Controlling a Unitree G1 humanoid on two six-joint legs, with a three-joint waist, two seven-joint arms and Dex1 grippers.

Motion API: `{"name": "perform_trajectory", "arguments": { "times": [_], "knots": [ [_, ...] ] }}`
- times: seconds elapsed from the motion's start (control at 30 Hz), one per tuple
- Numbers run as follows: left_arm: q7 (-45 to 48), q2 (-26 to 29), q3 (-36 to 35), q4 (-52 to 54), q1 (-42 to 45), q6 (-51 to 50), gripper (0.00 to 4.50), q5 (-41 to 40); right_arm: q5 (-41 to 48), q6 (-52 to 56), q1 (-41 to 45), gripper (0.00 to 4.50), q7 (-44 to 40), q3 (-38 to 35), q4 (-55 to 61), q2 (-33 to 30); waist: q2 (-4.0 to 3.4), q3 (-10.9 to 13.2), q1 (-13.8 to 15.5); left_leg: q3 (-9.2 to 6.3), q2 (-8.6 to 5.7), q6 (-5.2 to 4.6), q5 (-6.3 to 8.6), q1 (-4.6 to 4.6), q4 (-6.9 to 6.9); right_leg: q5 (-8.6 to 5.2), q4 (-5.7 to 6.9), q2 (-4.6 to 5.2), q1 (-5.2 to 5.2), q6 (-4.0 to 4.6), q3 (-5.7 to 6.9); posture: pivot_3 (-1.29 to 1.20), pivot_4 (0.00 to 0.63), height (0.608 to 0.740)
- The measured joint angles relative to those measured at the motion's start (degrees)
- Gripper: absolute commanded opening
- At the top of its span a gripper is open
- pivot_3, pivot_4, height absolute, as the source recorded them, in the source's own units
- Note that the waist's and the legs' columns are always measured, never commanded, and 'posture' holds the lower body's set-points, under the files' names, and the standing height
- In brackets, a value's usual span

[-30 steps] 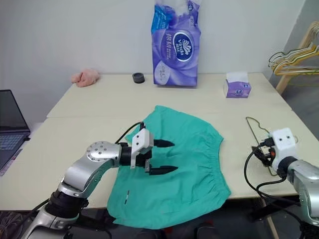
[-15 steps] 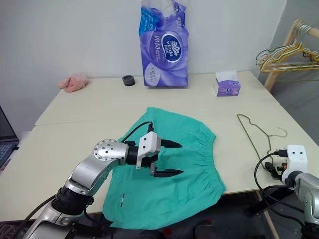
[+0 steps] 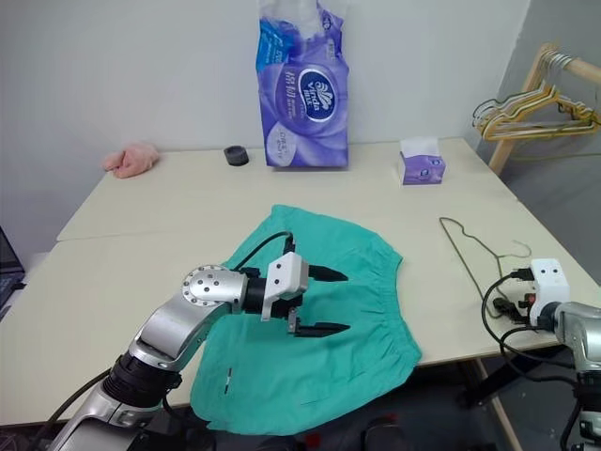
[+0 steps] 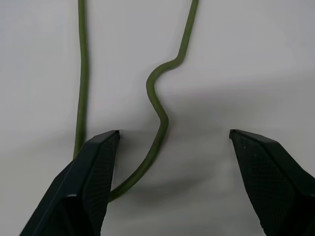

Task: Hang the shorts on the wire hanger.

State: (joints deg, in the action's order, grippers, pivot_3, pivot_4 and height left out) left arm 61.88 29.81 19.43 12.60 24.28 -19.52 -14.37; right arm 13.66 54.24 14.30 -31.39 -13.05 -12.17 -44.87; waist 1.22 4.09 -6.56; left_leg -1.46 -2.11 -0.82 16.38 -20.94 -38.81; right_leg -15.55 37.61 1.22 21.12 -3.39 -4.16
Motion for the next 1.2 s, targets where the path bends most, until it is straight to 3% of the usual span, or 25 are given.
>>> {"name": "perform_trajectory", "arguments": {
  "times": [0.3,0.33,0.63,0.83,0.97,1.1,1.2],
  "knots": [
    [-0.88,-0.64,0.16,0.01,-1.37,-0.25,4.5,-0.02,-0.02,0.38,1.57,0.2,-0.6,1.15,-3.83,1.24,0.78,-0.57,0.29,-0.15,0.36,0.08,0.05,0.03,0.01,0.16,-0.42,0.08,-0.22,0.19,0.07,-0.13,0.048,0.74],
    [-1.47,-0.85,0.13,-0.02,-1.44,-0.44,4.5,-0.02,-0.08,0.24,0.83,0.04,0.14,0.81,-3.71,1.29,0.78,-0.58,0.35,-0.17,0.4,0.08,0.05,0.03,0.01,0.2,-0.51,0.06,-0.26,0.19,0.1,-0.13,0.048,0.74],
    [-5.48,-2.72,-1.41,-4.46,0.72,-1.24,4.5,0.48,-0.33,-0.37,-0.87,0.04,5.49,-2.32,-1.3,4.07,1.1,-0.85,0.91,-0.17,0.42,0.1,0.07,0.05,0.0,0.29,-0.68,0.07,-0.35,0.09,0.08,-0.15,0.045,0.74],
    [-8.74,-3.04,-4.35,-10.43,3.83,-1.34,4.5,0.96,-2.31,-5.81,-1.91,0.04,9.02,-3.84,-0.29,3.42,0.16,-0.36,1.16,0.0,0.39,0.08,0.07,-0.15,0.0,0.31,-0.62,0.08,-0.06,0.04,-0.01,-0.15,0.049,0.74],
    [-8.93,-2.61,-6.93,-16.06,7.05,0.39,4.5,1.07,-2.39,-10.61,-3.22,0.04,7.59,-4.21,6.8,1.58,-0.68,-0.21,0.96,0.07,0.4,0.07,0.05,-0.82,-0.01,0.4,-0.38,-0.11,0.74,0.0,-0.03,-0.16,0.05,0.74],
    [-10.17,-3.02,-10.95,-25.17,13.06,2.35,4.5,0.86,-5.73,-17.65,-5.39,0.04,7.11,-1.85,18.62,-0.83,-0.67,-0.17,0.85,0.08,0.4,0.07,0.06,-1.04,0.0,0.49,-0.08,-0.13,1.11,0.13,-0.01,-0.16,0.051,0.74],
    [-7.83,-3.09,-15.49,-29.22,16.96,-1.1,4.5,-3.62,-9.59,-24.02,-7.25,0.04,6.33,2.09,24.65,-2.41,-0.51,-0.08,0.8,0.07,0.4,0.08,0.06,-1.04,0.0,0.36,-0.09,-0.14,1.1,-0.08,0.03,-0.17,0.052,0.74]
  ]
}}
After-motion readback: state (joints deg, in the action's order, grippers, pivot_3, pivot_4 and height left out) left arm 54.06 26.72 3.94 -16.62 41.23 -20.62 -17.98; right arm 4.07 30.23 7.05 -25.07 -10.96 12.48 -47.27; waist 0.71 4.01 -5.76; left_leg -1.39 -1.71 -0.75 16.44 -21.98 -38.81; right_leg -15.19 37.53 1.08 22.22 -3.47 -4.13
